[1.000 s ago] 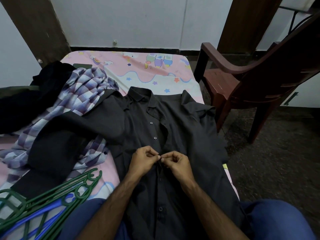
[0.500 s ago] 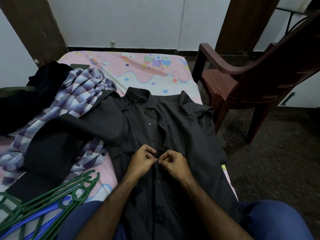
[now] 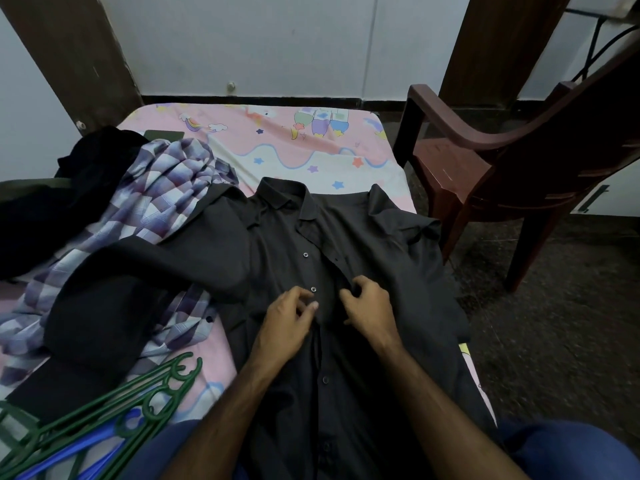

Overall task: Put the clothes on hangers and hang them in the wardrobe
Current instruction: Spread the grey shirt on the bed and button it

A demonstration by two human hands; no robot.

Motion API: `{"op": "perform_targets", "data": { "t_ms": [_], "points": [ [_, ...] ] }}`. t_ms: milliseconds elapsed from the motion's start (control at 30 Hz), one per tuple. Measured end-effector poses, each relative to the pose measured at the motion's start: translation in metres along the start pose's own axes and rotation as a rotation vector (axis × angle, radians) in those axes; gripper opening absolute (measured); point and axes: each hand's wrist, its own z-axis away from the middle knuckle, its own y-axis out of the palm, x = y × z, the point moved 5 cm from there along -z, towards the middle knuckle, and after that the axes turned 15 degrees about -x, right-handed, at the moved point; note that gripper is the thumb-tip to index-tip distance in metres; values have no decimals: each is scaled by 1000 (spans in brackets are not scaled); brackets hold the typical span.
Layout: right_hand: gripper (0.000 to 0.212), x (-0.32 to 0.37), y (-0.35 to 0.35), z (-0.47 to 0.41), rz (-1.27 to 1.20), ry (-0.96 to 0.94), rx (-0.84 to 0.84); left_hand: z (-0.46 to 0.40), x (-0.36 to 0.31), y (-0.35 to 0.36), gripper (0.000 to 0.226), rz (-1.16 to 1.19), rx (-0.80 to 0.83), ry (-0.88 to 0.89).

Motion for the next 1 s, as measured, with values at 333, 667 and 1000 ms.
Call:
{"op": "perform_targets", "data": {
  "t_ms": [333, 667, 1000],
  "points": [
    [14, -24, -18, -4, -451, 124, 9, -32, -4, 9, 9, -293, -34, 112],
    [18, 8, 17, 1, -695, 436, 463, -38, 15, 15, 6, 388, 69, -508],
    [10, 15, 44, -5, -493, 326, 224, -38, 17, 15, 6, 501, 79, -563]
  ]
}}
